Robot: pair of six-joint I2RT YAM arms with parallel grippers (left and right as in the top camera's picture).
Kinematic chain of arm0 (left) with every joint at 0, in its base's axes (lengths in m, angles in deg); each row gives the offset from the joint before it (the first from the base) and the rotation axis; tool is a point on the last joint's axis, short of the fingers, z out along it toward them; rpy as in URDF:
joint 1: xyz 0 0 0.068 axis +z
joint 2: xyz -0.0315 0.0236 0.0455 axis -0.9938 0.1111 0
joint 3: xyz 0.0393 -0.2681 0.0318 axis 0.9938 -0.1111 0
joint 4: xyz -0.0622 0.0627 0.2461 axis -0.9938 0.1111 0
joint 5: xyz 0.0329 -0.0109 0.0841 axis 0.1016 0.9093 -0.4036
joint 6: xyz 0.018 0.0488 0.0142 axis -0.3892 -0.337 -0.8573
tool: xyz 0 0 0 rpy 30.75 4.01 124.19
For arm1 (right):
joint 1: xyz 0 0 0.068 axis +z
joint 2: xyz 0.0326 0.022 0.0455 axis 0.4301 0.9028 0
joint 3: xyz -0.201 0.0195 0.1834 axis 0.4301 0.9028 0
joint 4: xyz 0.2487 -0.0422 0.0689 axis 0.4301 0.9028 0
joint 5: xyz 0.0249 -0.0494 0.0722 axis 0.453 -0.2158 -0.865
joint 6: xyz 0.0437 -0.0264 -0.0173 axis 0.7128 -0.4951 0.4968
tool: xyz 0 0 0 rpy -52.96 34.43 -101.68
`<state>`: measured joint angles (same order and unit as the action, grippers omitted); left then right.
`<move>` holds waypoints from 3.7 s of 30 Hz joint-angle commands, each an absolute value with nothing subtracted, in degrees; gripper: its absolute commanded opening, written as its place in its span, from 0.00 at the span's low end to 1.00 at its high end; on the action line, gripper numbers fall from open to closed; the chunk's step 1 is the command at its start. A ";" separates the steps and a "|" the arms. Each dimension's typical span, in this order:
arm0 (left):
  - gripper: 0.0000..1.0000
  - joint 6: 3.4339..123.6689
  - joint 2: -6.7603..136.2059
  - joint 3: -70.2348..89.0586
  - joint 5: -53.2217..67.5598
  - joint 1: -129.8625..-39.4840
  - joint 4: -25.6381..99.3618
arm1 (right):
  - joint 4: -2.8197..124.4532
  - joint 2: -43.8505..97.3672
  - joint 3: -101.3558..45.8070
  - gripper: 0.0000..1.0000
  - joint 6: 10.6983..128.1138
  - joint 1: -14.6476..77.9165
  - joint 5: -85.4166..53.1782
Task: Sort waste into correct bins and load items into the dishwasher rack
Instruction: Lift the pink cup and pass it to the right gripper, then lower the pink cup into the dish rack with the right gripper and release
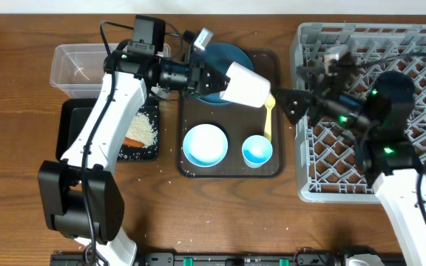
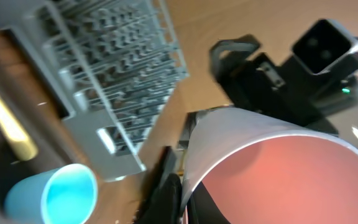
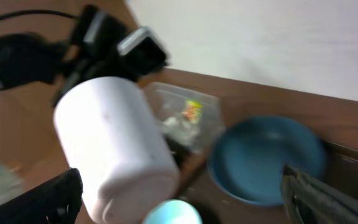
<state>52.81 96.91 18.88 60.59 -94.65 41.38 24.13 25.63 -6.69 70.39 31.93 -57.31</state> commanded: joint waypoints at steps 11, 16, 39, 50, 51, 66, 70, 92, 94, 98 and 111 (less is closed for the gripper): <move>0.06 52.70 96.80 19.33 69.37 -94.61 40.70 | 19.54 28.12 -7.55 0.87 73.71 40.89 -58.40; 0.06 52.70 96.80 19.33 69.35 -94.76 40.72 | 17.40 28.15 -7.55 0.80 73.78 41.31 -58.45; 0.38 52.50 96.80 19.33 56.13 -94.78 41.00 | 25.14 23.73 -7.57 0.64 75.81 28.56 -58.42; 0.38 52.52 96.80 19.23 14.97 -96.18 49.64 | 57.81 11.73 -9.75 0.61 69.97 9.31 -43.43; 0.38 52.52 96.80 19.23 12.79 -96.40 50.21 | 61.24 10.94 -10.69 0.61 69.25 8.91 -39.89; 0.38 52.52 96.80 18.68 -5.44 -97.84 51.74 | 88.39 16.47 -23.15 0.58 64.20 12.17 -19.45; 0.38 52.52 96.80 18.33 -7.13 -97.84 51.93 | 89.26 22.14 -24.79 0.59 64.18 16.56 -18.53; 0.39 52.52 96.80 17.02 -9.62 -97.84 52.15 | 99.38 40.95 -29.73 0.57 63.13 24.08 -10.88; 0.38 52.52 96.80 17.02 -9.62 -97.84 52.15 | 99.25 42.18 -29.73 0.57 63.09 24.48 -10.84; 0.39 52.52 96.80 17.02 -9.60 -97.84 52.22 | 98.14 45.13 -29.69 0.60 63.11 26.40 -10.86; 0.39 52.52 96.80 17.02 -9.57 -97.84 53.22 | 97.29 49.37 -29.69 0.73 63.13 29.24 -10.19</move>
<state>52.94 96.91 17.30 -8.85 -97.73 52.87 97.02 49.11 -29.10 63.88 28.67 -10.29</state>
